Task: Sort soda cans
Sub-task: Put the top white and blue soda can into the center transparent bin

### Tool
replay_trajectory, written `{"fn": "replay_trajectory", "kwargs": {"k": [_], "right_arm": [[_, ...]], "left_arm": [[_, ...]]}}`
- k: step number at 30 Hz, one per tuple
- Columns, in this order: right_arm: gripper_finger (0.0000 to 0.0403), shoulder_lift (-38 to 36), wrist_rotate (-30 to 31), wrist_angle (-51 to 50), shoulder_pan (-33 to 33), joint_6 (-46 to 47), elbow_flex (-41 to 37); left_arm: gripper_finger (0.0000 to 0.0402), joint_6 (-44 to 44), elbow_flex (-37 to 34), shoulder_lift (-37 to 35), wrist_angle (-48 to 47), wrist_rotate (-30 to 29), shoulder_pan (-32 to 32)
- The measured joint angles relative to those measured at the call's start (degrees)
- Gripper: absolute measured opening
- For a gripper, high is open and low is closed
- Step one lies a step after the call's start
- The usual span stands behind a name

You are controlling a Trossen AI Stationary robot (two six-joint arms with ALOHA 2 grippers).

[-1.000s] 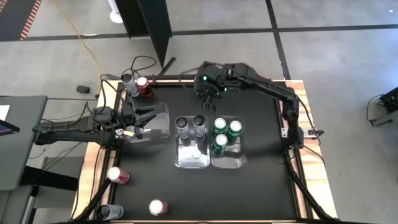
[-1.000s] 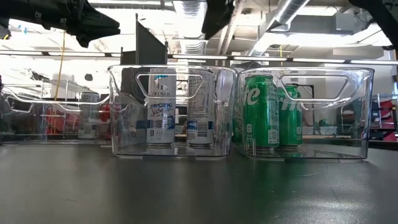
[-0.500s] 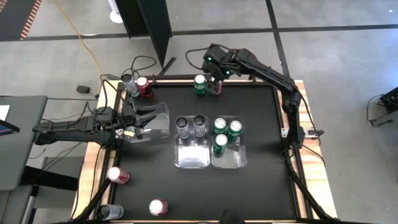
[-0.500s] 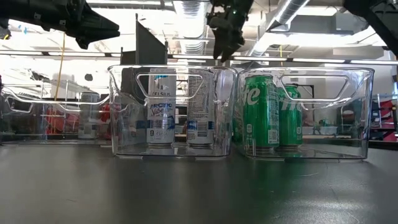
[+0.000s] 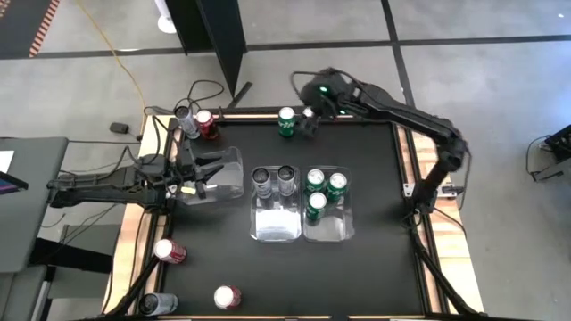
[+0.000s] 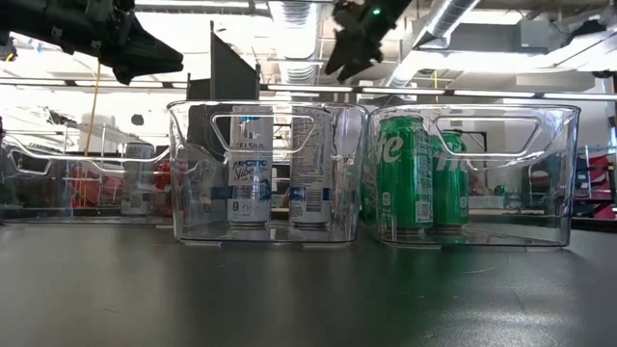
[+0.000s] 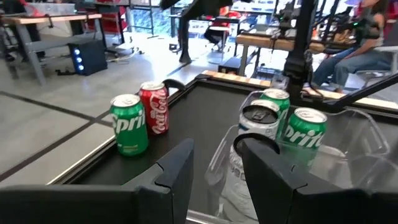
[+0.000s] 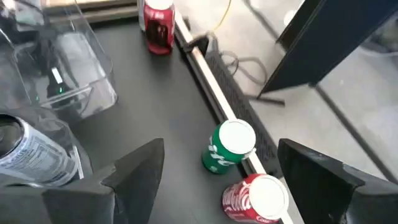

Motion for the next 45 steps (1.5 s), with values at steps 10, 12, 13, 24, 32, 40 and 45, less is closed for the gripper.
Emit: {"fn": "replay_trajectory", "kwargs": {"k": [10,12,13,24,32,40,45], "right_arm": [[0.033,-20.3,0.9,31.9,8.7,1.0,-30.3],[0.033,-23.1,2.2,37.1,10.5,0.6,-34.3],[0.033,-24.2,2.7,39.3,11.2,0.5,-36.0],[0.033,-27.6,3.4,47.7,14.5,2.8,-46.8],[0.033,-27.3,3.4,49.7,13.9,0.5,-51.2],[0.033,-27.6,3.0,51.6,11.5,-5.7,-52.2],[0.033,-27.6,-0.3,50.9,10.2,-6.0,-52.2]], "left_arm": [[0.0132,-2.0,0.0,0.0,0.0,-1.7,0.0],[0.0132,-2.0,0.0,0.0,0.3,-3.9,0.0],[0.0132,-2.1,0.0,0.0,0.7,-5.4,0.0],[0.0183,3.9,0.9,6.2,13.8,-21.2,1.2],[0.024,2.2,9.4,15.4,14.5,-40.6,9.8],[0.0246,-12.3,26.2,27.3,-10.9,-33.0,27.0],[0.0246,-17.7,37.3,36.5,-27.3,-22.6,38.7]]}}
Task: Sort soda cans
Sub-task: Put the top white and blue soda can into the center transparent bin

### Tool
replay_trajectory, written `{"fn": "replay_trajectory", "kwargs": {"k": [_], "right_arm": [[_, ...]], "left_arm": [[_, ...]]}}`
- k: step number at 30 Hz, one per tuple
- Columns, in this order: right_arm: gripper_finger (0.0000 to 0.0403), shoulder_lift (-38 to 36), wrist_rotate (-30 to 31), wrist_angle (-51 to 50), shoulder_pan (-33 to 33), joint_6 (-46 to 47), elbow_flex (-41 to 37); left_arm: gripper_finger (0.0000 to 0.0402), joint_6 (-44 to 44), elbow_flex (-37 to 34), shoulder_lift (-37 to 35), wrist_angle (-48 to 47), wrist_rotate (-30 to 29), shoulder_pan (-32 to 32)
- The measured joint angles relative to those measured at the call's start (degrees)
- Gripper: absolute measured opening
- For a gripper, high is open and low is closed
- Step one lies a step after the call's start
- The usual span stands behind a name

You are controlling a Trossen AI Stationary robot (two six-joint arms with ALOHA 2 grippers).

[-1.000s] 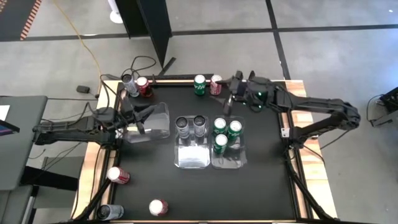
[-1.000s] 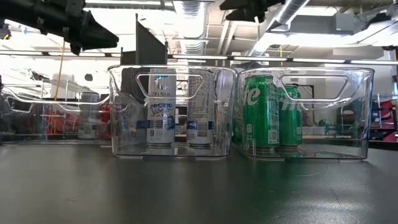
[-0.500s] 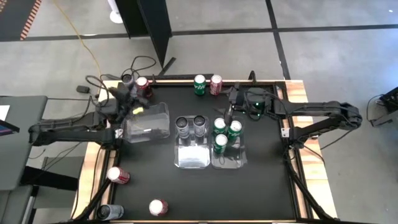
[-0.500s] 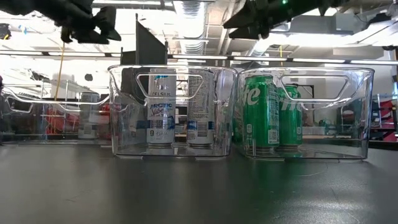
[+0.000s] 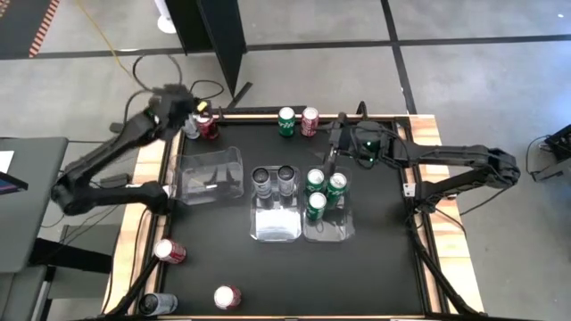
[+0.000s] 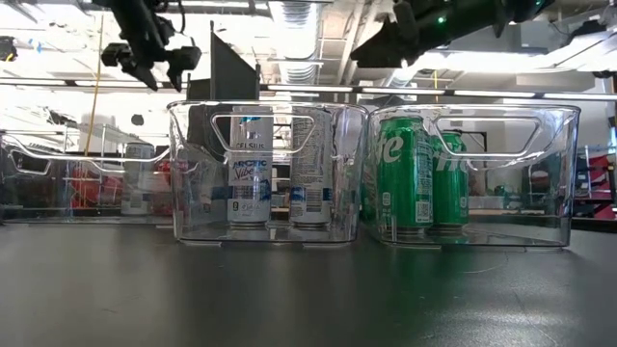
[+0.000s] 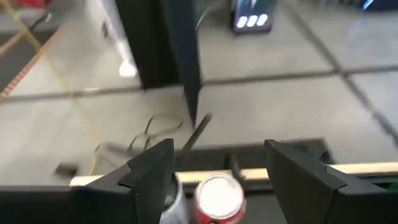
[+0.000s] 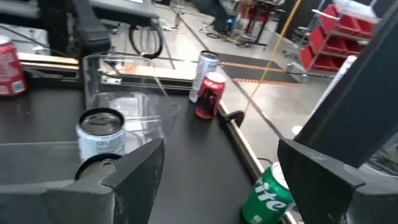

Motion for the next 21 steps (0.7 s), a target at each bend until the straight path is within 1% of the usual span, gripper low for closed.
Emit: {"fn": "replay_trajectory", "kwargs": {"k": [2,4,7,10,12,15,19,21], "right_arm": [[0.033,0.0,-1.2,0.0,0.0,0.1,0.0],[0.033,0.0,-1.7,0.0,0.1,0.3,0.0],[0.033,0.0,-1.8,1.0,0.7,0.4,-0.9],[0.033,0.1,-1.8,0.7,0.9,-0.2,-1.6],[0.033,0.1,-1.9,1.0,0.8,-1.0,-1.6],[0.033,0.0,-2.0,1.3,0.8,-0.4,-1.6],[0.033,0.0,-5.0,0.8,0.8,-0.1,-1.6],[0.033,0.0,-6.3,1.0,0.8,-0.2,-2.3]], "left_arm": [[0.0246,0.5,4.0,2.8,-2.6,2.9,3.6],[0.0246,-0.3,8.0,5.4,-7.3,6.6,6.2],[0.0246,-2.0,12.4,9.5,-13.9,7.8,7.6],[0.0246,-4.4,14.9,12.7,-17.9,8.4,7.6],[0.0246,-6.8,15.4,14.5,-19.0,8.1,7.9],[0.0246,-10.2,15.4,17.0,-20.5,5.0,8.9],[0.0246,-15.4,15.4,20.4,-22.5,-0.2,8.9],[0.0246,-18.7,15.4,22.2,-24.4,-1.4,8.8]]}}
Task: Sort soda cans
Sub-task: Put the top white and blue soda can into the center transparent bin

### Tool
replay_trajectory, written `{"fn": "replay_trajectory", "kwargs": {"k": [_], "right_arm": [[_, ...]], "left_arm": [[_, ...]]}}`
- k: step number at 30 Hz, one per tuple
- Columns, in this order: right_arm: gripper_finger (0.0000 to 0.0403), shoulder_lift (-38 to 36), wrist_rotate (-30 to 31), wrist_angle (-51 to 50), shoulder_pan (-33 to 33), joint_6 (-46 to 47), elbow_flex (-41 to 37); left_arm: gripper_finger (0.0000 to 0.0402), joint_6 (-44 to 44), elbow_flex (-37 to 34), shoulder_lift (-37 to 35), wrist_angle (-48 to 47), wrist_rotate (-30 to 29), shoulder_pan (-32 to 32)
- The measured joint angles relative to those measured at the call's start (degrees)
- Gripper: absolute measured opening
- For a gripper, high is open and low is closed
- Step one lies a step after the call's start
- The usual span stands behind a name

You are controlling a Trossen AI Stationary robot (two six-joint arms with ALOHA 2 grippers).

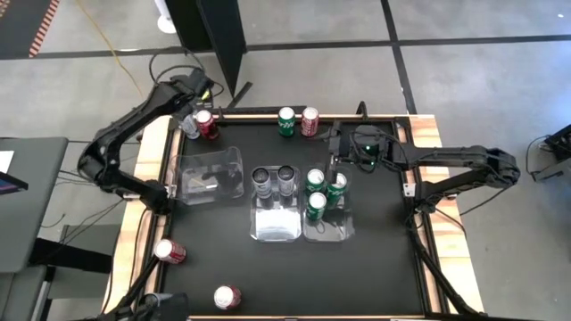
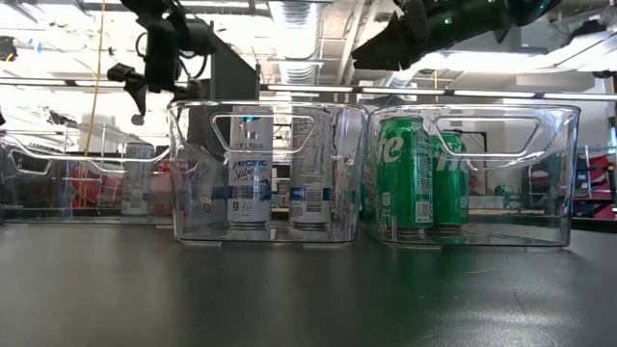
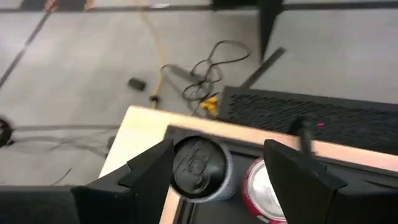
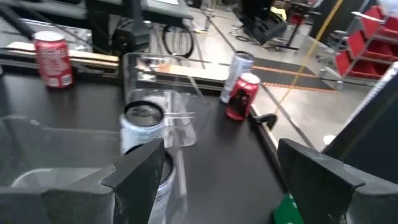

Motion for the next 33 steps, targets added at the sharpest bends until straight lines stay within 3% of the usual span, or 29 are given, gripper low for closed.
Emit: {"fn": "replay_trajectory", "kwargs": {"k": [5,17,33], "right_arm": [[0.033,0.0,-0.3,1.8,-0.5,-1.9,-2.5],[0.033,0.0,-4.6,2.6,-2.2,-2.3,-3.2],[0.033,0.2,-6.3,1.4,-2.2,-2.5,-3.2]], "left_arm": [[0.0256,-3.9,0.0,3.1,-3.3,-1.3,0.0],[0.0349,-7.7,0.0,3.3,-3.9,-0.1,0.3],[0.0357,-13.9,-4.2,3.2,-2.7,-0.7,-0.2]]}}
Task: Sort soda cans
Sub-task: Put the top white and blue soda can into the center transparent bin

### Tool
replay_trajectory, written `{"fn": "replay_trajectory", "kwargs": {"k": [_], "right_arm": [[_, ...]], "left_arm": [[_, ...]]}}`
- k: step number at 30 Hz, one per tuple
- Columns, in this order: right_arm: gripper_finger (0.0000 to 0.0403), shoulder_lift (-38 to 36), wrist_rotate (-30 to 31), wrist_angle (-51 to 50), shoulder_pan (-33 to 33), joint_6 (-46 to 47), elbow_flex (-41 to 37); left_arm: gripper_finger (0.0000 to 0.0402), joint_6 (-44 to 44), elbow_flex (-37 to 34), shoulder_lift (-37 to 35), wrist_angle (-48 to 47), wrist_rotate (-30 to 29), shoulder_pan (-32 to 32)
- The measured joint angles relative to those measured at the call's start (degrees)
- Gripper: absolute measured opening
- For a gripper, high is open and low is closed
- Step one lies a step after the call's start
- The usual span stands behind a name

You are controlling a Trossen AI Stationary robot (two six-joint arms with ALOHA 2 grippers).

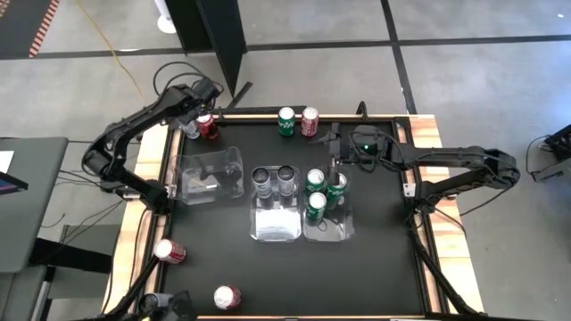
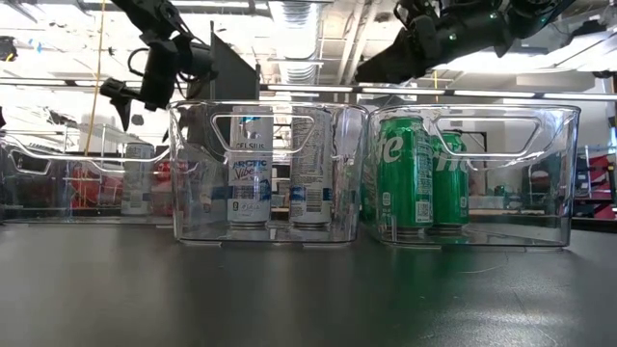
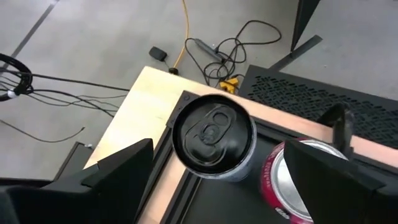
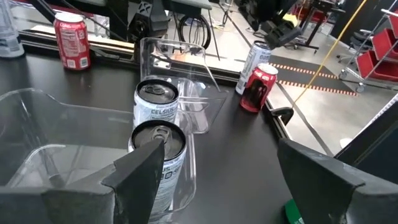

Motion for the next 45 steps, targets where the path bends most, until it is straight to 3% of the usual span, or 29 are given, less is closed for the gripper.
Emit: {"fn": "replay_trajectory", "kwargs": {"k": [13,37,45], "right_arm": [[0.033,0.1,-2.2,-0.3,0.0,0.0,0.0],[0.033,0.1,-2.3,-1.7,0.4,-0.3,0.0],[0.033,0.1,-2.3,2.6,0.3,-0.7,-2.3]], "left_arm": [[0.0357,-3.4,-5.5,0.0,6.9,-1.0,-0.4],[0.0357,-6.9,-8.3,0.0,10.2,-2.8,-0.4],[0.0357,-7.4,-8.3,0.6,10.4,-4.1,-0.4]]}}
